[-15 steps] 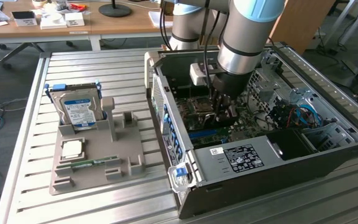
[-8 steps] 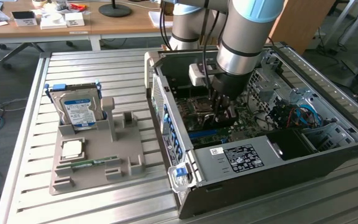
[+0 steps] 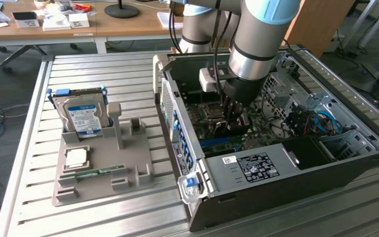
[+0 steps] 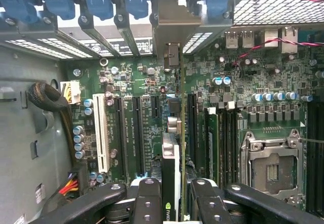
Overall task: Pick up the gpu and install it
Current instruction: 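Insert the gpu into the slot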
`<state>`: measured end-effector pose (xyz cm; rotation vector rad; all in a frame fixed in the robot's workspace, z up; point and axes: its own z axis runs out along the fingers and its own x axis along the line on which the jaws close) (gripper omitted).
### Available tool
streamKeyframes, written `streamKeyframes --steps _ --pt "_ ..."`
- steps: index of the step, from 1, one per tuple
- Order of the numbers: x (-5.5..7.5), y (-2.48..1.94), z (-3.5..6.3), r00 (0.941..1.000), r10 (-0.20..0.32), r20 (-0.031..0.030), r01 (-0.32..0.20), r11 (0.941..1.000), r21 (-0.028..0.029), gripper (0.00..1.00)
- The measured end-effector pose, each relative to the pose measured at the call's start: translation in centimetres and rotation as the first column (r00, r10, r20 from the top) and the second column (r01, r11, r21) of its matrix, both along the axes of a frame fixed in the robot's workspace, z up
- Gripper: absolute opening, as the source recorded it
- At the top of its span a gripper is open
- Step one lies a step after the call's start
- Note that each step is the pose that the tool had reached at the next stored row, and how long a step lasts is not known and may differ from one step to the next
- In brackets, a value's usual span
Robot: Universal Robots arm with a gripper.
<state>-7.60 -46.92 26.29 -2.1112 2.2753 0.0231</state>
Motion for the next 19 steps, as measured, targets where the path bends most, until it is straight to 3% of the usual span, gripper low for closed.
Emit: streamKeyframes --steps 19 --pt "-0.44 -0.06 -0.03 1.0 0.0 -0.001 0.0 1.0 0.0 0.27"
